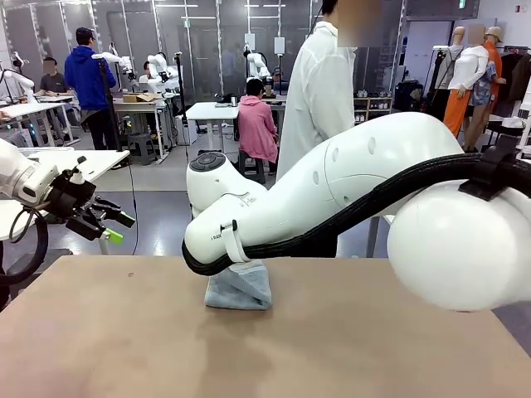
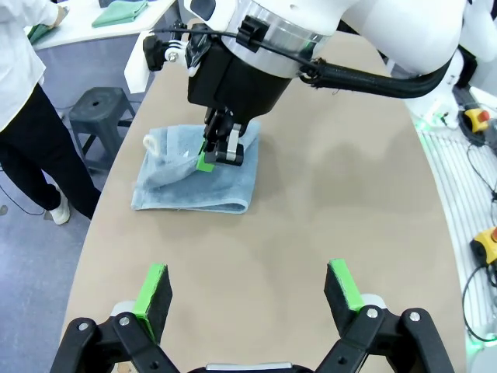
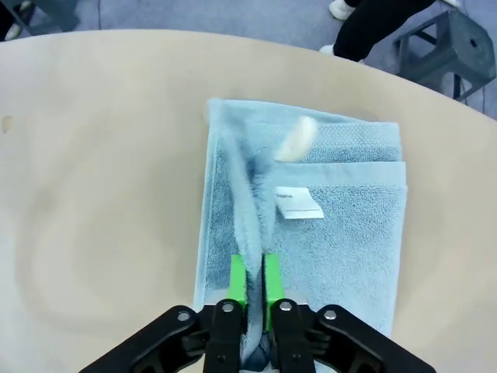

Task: Fold the towels and place them in the basket.
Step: When a person lays out a Towel with hook on the table, fold it in half twice.

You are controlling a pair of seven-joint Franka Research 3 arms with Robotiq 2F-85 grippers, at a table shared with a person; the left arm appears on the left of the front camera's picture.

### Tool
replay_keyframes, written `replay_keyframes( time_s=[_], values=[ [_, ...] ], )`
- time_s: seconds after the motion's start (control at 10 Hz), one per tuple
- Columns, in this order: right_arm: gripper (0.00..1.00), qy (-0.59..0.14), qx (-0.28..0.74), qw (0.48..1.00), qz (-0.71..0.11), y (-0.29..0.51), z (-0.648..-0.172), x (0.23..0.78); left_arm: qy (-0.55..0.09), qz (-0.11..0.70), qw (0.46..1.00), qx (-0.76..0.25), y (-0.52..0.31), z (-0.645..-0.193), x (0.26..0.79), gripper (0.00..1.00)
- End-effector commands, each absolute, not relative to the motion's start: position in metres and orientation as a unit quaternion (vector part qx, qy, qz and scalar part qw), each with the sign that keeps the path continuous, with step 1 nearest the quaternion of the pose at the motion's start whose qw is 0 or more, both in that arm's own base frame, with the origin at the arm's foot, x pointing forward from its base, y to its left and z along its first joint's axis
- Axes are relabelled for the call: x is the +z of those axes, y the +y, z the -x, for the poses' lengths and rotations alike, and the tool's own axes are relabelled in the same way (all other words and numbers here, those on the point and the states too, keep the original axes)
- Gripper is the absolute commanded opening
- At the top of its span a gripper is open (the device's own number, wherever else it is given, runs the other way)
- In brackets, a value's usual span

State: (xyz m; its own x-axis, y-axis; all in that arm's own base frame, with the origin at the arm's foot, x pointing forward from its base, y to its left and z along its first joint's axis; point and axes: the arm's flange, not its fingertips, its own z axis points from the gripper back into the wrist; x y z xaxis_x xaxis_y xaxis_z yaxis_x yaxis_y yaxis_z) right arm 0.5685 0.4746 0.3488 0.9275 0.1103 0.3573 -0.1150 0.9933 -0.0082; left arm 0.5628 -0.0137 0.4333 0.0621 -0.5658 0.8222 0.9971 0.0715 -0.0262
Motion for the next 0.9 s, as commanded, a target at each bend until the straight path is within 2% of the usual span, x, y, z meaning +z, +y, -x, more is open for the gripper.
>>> replay_keyframes(
  time_s=[0.0, 0.1, 0.2, 0.3, 0.4, 0.5, 0.8],
  values=[
    [0.41, -0.191, 0.036, 0.981, -0.015, 0.48, -0.566, 0.347, -0.332, 0.324, 0.652, -0.6, -0.014, -0.563, 0.434, 1.0],
    [0.44, -0.189, 0.039, 0.981, -0.019, 0.478, -0.564, 0.349, -0.332, 0.324, 0.652, -0.6, -0.014, -0.563, 0.434, 1.0],
    [0.59, -0.188, 0.04, 0.981, -0.029, 0.471, -0.563, 0.356, -0.332, 0.324, 0.652, -0.6, -0.014, -0.563, 0.434, 1.0],
    [0.62, -0.178, 0.037, 0.982, -0.049, 0.455, -0.562, 0.366, -0.332, 0.324, 0.652, -0.6, -0.014, -0.563, 0.434, 1.0],
    [0.78, -0.17, 0.034, 0.982, -0.078, 0.436, -0.559, 0.38, -0.332, 0.324, 0.652, -0.6, -0.014, -0.563, 0.434, 1.0],
    [0.81, -0.159, 0.043, 0.979, -0.117, 0.418, -0.555, 0.393, -0.332, 0.324, 0.652, -0.6, -0.014, -0.563, 0.434, 1.0],
    [0.81, -0.138, 0.053, 0.979, -0.142, 0.342, -0.561, 0.403, -0.332, 0.324, 0.652, -0.6, -0.014, -0.563, 0.434, 1.0]
  ],
)
